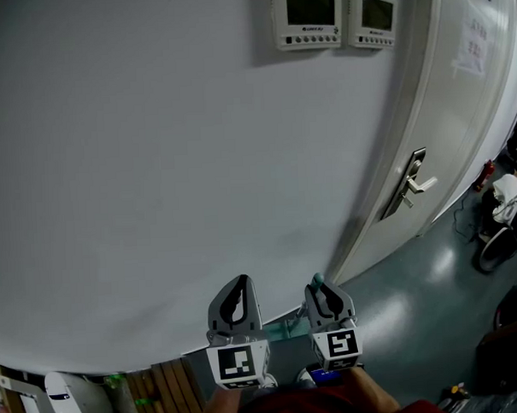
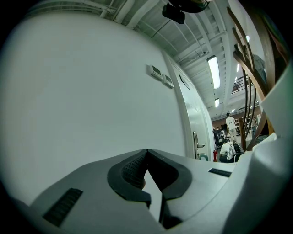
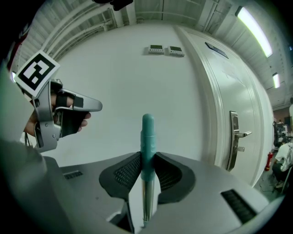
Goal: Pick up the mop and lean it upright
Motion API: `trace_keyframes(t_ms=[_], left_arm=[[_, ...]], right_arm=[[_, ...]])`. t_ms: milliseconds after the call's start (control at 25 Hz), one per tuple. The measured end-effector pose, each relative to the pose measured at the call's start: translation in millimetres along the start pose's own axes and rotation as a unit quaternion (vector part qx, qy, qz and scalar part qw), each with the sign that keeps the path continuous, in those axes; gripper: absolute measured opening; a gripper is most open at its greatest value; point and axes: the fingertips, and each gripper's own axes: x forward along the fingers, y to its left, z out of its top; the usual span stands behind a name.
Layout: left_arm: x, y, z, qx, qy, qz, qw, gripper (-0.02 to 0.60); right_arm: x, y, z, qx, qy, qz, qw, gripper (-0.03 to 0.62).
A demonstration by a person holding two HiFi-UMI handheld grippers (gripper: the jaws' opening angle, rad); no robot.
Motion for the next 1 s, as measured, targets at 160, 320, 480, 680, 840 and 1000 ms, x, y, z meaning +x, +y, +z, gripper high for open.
trace_keyframes(t_ms=[160, 320, 480, 680, 840, 1000], left_arm=[[0, 0, -2, 0.014, 0.001, -0.001, 0.9999, 0.014], [0, -1, 4, 0.001, -0.006, 0.001, 1.0, 0.014], [0, -4, 9, 0.008, -0.013, 0.001, 0.9999, 0.014], [-1, -8, 15, 0.014, -0.02, -0.001, 0.9997, 0.014], [-2, -7, 15, 0.009, -0.018, 0.001, 0.9998, 0.014], [-3, -8, 17, 0.015, -0.024, 0.002, 0.9996, 0.014]], right_arm=[[-12, -4, 30, 0.005, -0.006, -0.007, 1.0, 0.103], [-21, -6, 66, 0.01, -0.03, -0.008, 0.999, 0.103], [-30, -9, 96, 0.016, -0.057, -0.008, 0.998, 0.103], [-34, -12, 111, 0.011, -0.074, -0.005, 0.997, 0.103], [-35, -12, 115, 0.009, -0.076, -0.007, 0.997, 0.103], [-35, -12, 117, 0.009, -0.077, -0.01, 0.997, 0.103]])
